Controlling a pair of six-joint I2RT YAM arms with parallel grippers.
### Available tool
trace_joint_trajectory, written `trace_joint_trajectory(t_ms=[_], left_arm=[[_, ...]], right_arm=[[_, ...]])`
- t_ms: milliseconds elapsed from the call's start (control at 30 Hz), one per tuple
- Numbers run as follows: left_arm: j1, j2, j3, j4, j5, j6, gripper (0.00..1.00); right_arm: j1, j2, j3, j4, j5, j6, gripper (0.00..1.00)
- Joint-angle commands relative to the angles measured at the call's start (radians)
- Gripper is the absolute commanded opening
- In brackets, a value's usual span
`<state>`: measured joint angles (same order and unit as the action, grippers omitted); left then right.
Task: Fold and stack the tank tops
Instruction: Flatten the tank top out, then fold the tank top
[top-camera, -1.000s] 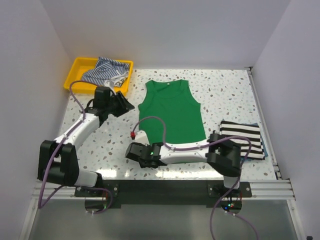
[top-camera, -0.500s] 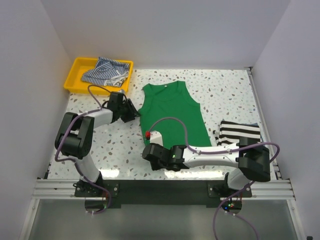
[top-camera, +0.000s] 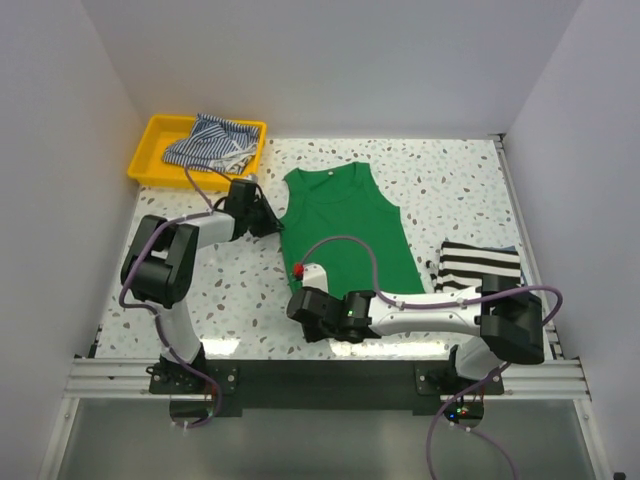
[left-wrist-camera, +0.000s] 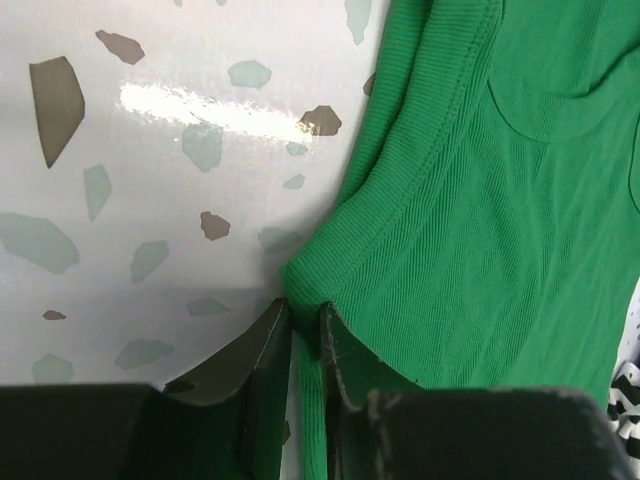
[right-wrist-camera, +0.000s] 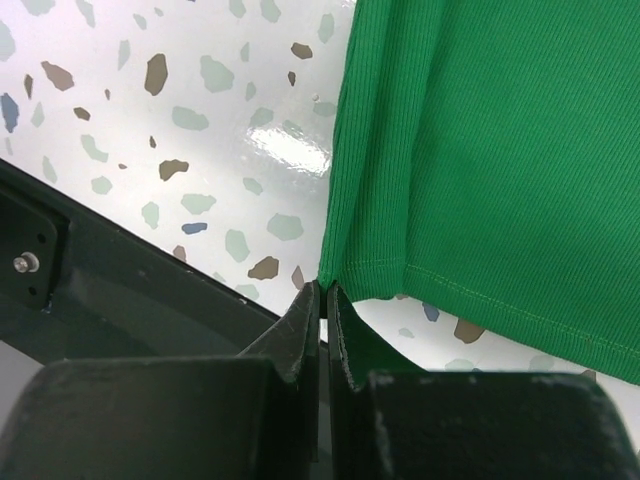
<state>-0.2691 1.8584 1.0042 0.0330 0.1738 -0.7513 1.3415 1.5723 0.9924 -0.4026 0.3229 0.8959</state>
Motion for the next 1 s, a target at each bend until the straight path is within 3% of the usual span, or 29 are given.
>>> trace_joint_trajectory(t_ms=[0, 100, 133, 200, 500, 733, 967], left_arm=[[-0.004, 0.006, 0.048, -0.022, -0.074, 0.003, 0.22], [-0.004, -0.010, 0.088, -0.083, -0.123, 0.021, 0.14], [-0.002, -0.013, 0.100, -0.096, -0.147, 0.027, 0.06], [-0.002, -0.022, 0.128, -0.134, -0.169, 0.041, 0.00], [-0.001, -0.042, 0.221, -0.278, -0.324, 0.105, 0.00], [0.008, -0.051, 0.287, -0.349, -0.395, 0.145, 0.00], [-0.035, -0.002, 0.385, -0.387, -0.387, 0.138, 0.00]], right_arm=[[0.004, -0.061, -0.005, -0.016, 0.004, 0.021, 0.00], [0.004, -0.064, -0.011, 0.002, -0.037, 0.014, 0.00], [0.005, -0.058, -0.011, 0.021, -0.054, 0.012, 0.00], [0.011, -0.038, 0.011, 0.036, -0.088, 0.003, 0.00], [0.042, 0.191, 0.241, 0.073, -0.200, -0.014, 0.00], [0.038, 0.264, 0.382, 0.079, -0.234, -0.006, 0.00], [-0.021, 0.154, 0.249, 0.110, -0.194, 0.060, 0.00]])
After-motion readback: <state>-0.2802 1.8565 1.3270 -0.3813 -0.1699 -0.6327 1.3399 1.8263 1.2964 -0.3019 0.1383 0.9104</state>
